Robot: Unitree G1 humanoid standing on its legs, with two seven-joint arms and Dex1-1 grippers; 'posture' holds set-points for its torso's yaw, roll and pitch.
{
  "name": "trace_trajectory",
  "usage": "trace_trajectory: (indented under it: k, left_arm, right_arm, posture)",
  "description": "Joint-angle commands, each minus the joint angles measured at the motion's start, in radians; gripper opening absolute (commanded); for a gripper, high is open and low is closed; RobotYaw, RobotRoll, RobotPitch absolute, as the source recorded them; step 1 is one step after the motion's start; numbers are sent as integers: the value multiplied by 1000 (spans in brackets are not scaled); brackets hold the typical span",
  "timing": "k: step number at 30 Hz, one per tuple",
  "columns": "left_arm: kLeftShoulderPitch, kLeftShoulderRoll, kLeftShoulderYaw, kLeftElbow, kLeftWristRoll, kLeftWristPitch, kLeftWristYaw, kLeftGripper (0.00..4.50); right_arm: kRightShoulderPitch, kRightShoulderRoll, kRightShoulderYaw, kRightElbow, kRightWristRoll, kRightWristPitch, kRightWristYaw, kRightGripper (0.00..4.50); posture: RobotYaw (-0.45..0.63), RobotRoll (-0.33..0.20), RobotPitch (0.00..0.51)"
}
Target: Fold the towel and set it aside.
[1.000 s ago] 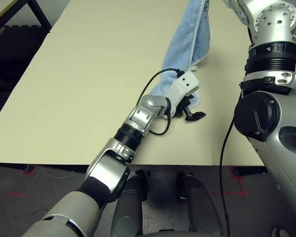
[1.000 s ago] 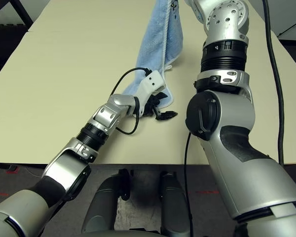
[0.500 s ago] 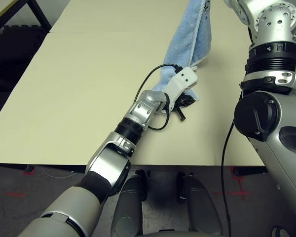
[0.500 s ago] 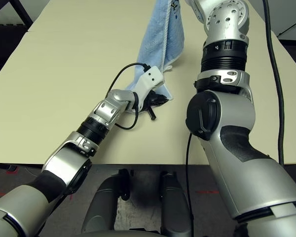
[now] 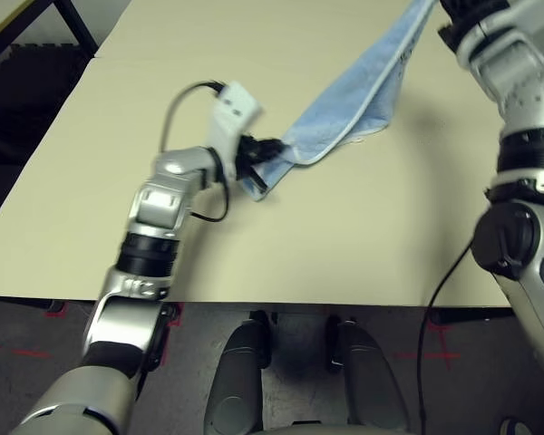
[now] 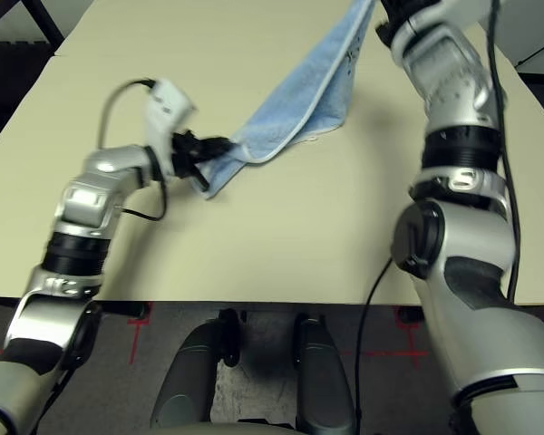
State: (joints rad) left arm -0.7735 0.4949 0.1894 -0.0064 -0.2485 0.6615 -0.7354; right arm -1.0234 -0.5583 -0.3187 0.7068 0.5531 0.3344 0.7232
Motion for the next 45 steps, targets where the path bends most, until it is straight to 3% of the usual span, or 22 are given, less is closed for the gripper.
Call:
trace_trajectory:
  k: [1,5,8,13,17,19,24,29,35,40,45]
  left_arm:
    - [-8,71,76,29,-18,4,43,19]
    - [-18,153,96,142,1,-62,66,19]
    - [-30,172,116,198,-2,-103,108,19]
    - [-99,80,258,186,-151,-31,250,19]
    - [-90,100,265,149,-213,79,274,19]
    - [-101,123,264,181,-203,58,289,19]
    - [-154,139,250,330,-154,-114,316,19]
    - [-272,116,186,577,-80,-342,384,19]
    - [-490,75,172,967,-19,-758,529,19]
    - [-595,49,207,1105,-56,-1032,508,19]
    - [-543,31,187,1081,-78,-1034,371,19]
  right_arm:
    - [41,-76,48,20,-63,-105,206,0]
    - [14,-137,7,131,-49,-99,304,0]
    - [-32,-181,-30,231,-50,-138,299,0]
    - [-111,-217,-110,322,8,-77,284,0]
    - [-127,-236,-145,321,50,33,328,0]
    - [-142,-241,-189,328,94,77,323,0]
    - [-151,-201,-197,345,87,60,254,0]
    - [-192,-121,-128,430,-59,-194,40,0]
    - [-291,-34,-129,508,-140,-510,-174,0]
    - [-350,-11,-202,519,-82,-662,-136,0]
    - [-336,-20,-234,507,-36,-606,9,0]
  posture:
    - [-14,0,265]
    - [-21,0,265]
    - [-33,0,265]
    - [-47,0,274]
    - [-51,0,281]
    - [-50,0,287]
    - [-54,0,301]
    - [-55,0,307]
    - [-46,0,306]
    - [-50,0,309]
    - [-61,0,309]
